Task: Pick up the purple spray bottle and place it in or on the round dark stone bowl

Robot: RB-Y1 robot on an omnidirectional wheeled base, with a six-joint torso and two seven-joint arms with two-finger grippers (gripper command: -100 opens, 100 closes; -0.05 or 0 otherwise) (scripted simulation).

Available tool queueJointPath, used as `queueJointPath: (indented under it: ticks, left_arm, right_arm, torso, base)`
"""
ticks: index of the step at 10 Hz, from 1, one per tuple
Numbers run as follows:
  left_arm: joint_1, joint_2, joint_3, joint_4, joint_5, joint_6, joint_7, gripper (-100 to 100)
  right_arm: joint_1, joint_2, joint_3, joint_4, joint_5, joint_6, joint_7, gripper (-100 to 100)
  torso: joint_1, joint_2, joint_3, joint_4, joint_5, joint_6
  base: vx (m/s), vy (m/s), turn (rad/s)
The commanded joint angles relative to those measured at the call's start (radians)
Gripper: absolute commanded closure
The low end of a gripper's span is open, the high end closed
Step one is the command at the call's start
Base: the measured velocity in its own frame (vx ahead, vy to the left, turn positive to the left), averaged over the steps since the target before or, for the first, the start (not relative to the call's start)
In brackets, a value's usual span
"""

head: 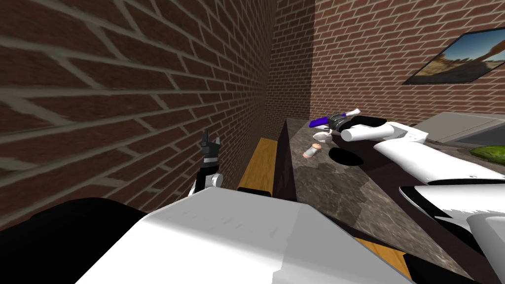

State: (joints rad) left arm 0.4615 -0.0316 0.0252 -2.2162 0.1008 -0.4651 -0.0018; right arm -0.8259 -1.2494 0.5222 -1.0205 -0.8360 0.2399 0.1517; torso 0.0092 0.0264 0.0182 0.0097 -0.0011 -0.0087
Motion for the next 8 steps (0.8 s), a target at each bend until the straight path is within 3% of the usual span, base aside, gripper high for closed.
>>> queueJointPath:
  ticks: [1,3,4,6,7,8]
  left_arm:
    - [0.000,0.000,0.000,0.000,0.000,0.000,0.000,0]
    - [0.000,0.000,0.000,0.000,0.000,0.000,0.000,0]
    - [0.000,0.000,0.000,0.000,0.000,0.000,0.000,0]
    - [0.000,0.000,0.000,0.000,0.000,0.000,0.000,0]
    - [0.000,0.000,0.000,0.000,0.000,0.000,0.000,0]
    - [0.000,0.000,0.000,0.000,0.000,0.000,0.000,0]
  right_arm:
    - [-0.018,0.003,-0.028,0.035,-0.006,-0.009,-0.050,100]
    - [-0.018,0.003,-0.028,0.035,-0.006,-0.009,-0.100,100]
    - [-0.028,0.005,-0.061,0.060,-0.004,-0.012,-0.124,100]
    - [-0.028,0.005,-0.061,0.060,-0.004,-0.012,-0.175,100]
    - [-0.036,0.008,-0.095,0.087,-0.003,-0.014,-0.217,100]
    - [-0.036,0.008,-0.095,0.087,-0.003,-0.014,-0.236,100]
  torso:
    - [0.000,0.000,0.000,0.000,0.000,0.000]
    - [0.000,0.002,0.001,0.001,0.000,0.001]
    - [0.001,-0.002,-0.001,0.000,0.000,0.001]
    - [0.000,-0.001,-0.001,0.000,0.000,0.000]
    - [0.000,-0.004,-0.002,-0.001,0.000,0.000]
    - [0.000,-0.003,-0.002,-0.001,0.000,-0.001]
  base:
    - [-0.155,-0.032,0.141]
    - [-0.099,-0.021,0.016]
    - [-0.096,-0.021,0.075]
    - [-0.066,-0.028,0.047]
    - [-0.093,-0.037,0.112]
    - [-0.095,-0.037,0.079]
